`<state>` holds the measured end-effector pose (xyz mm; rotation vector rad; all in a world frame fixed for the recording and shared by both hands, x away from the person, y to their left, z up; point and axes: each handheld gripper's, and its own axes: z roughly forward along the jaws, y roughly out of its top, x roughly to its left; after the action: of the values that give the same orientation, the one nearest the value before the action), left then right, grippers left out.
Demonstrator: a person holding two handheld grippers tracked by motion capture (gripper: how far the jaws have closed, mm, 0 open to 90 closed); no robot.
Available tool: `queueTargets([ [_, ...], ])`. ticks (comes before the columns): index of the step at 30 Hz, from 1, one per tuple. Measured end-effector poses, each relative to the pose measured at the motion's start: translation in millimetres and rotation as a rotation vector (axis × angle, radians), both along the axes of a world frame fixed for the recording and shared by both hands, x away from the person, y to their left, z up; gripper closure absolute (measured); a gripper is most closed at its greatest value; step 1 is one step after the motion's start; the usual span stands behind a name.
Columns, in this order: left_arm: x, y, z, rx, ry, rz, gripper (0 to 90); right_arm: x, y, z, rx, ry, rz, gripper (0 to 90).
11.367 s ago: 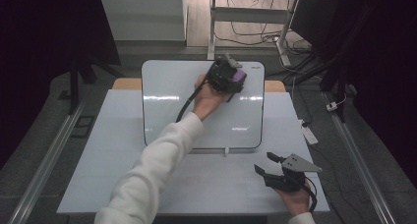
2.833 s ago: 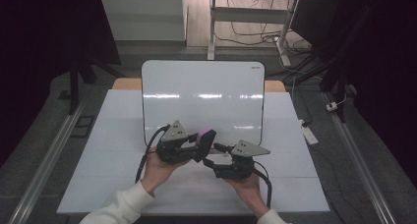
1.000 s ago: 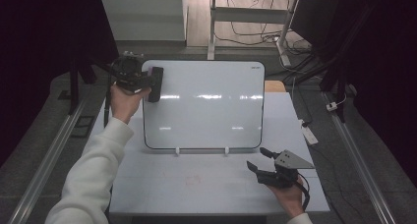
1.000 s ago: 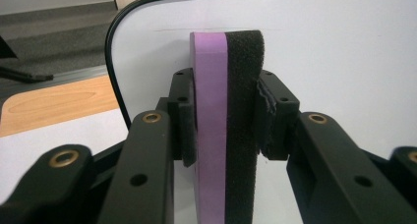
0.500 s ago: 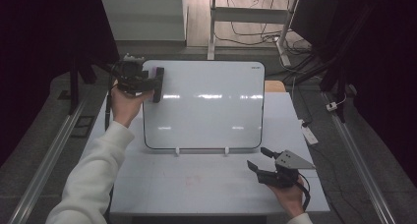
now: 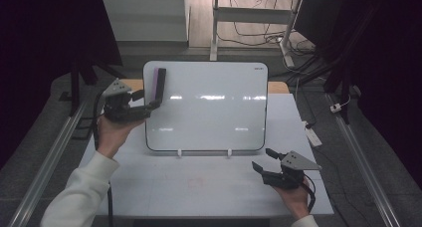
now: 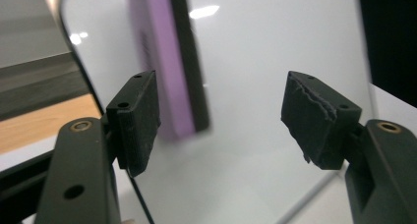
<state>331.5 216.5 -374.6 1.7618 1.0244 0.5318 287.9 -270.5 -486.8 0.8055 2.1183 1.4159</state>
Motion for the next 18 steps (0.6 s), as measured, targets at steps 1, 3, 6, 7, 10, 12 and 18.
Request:
queueTargets([
  [1, -5.6, 0.8, -3.8, 0.003, -0.003, -0.014, 31.3, 0.2, -0.4, 0.0, 0.000, 0.002, -0.001, 29.3],
  [3, -16.3, 2.7, -11.7, 0.005, -0.003, -0.039, 31.2, 1.1, -1.5, 0.1, -0.006, 0.001, -0.001, 29.3],
  [6, -32.1, 6.4, -26.2, 0.008, 0.001, -0.074, 31.2, 2.4, -4.0, 0.3, -0.005, 0.008, 0.000, 29.5],
  [7, -36.7, 7.4, -31.4, 0.007, 0.008, -0.084, 31.2, 2.8, -5.1, 0.4, -0.007, 0.010, 0.000, 29.5],
  [10, -49.6, 8.6, -46.0, 0.012, 0.022, -0.110, 30.9, 4.8, -8.3, 0.9, -0.008, 0.015, 0.001, 29.7],
  [12, -57.5, 8.4, -55.0, 0.020, 0.030, -0.127, 30.7, 6.0, -9.9, 1.4, -0.009, 0.017, 0.005, 29.7],
  [18, -72.1, 8.8, -81.5, 0.019, 0.076, -0.152, 30.6, 8.1, -13.6, 3.3, -0.022, 0.020, 0.016, 29.8],
])
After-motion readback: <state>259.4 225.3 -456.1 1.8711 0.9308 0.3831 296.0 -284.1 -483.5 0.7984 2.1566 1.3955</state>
